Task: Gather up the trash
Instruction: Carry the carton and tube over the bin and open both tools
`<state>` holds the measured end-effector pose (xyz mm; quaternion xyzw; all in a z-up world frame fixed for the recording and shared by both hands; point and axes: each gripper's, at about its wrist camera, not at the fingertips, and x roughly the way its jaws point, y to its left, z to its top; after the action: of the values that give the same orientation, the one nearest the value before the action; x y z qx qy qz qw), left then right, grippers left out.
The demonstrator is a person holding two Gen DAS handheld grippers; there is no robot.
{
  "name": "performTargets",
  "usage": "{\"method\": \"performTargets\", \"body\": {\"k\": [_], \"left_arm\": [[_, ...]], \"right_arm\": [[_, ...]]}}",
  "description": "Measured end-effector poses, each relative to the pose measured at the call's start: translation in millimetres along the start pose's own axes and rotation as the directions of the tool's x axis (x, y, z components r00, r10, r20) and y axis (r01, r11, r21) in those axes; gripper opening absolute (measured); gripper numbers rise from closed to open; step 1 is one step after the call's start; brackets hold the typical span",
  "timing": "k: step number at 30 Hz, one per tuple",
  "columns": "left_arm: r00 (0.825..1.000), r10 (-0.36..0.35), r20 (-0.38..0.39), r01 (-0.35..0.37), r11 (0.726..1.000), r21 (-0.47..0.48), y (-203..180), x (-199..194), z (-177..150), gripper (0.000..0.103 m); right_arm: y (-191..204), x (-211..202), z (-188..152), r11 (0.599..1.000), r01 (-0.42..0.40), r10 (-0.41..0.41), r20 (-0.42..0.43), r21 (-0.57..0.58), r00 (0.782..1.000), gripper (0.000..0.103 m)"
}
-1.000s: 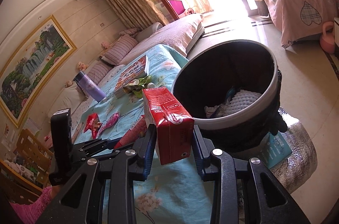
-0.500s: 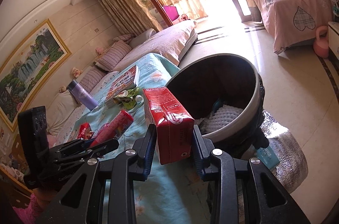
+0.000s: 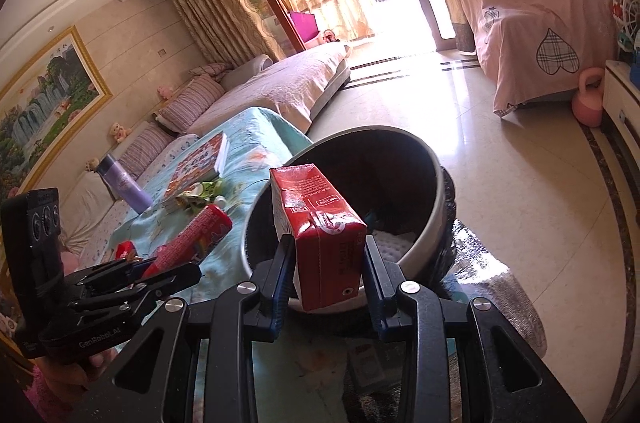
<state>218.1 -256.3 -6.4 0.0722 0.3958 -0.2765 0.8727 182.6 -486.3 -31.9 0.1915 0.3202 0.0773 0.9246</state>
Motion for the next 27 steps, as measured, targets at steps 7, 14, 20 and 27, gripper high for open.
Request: {"method": "performTargets", "body": {"k": [7, 14, 20, 27], "left_arm": [[1.0, -0.003, -0.019, 0.003, 1.0, -0.004, -4, 14, 11, 0.031], [1.0, 0.006, -0.024, -0.006, 1.0, -0.002, -5, 24, 22, 0.031], [0.999, -0.003, -0.032, 0.003, 1.0, -0.01, -6, 34, 31, 0.031], [0.999, -0.005, -0.043, 0.005, 1.0, 0.002, -11, 44, 36, 0.032]], "right_arm": [[-5, 7, 12, 0.999, 0.034, -0.034, -0.005, -0.02, 0.999, 0.033], [-5, 15, 21, 0.997, 0.061, -0.062, -0.017, -0.054, 0.998, 0.033], [-9, 22, 28, 0.994, 0.082, -0.085, -0.037, -0.067, 0.996, 0.033], [-14, 32, 34, 0.992, 0.096, -0.101, -0.058, -0.078, 0.993, 0.033]]}}
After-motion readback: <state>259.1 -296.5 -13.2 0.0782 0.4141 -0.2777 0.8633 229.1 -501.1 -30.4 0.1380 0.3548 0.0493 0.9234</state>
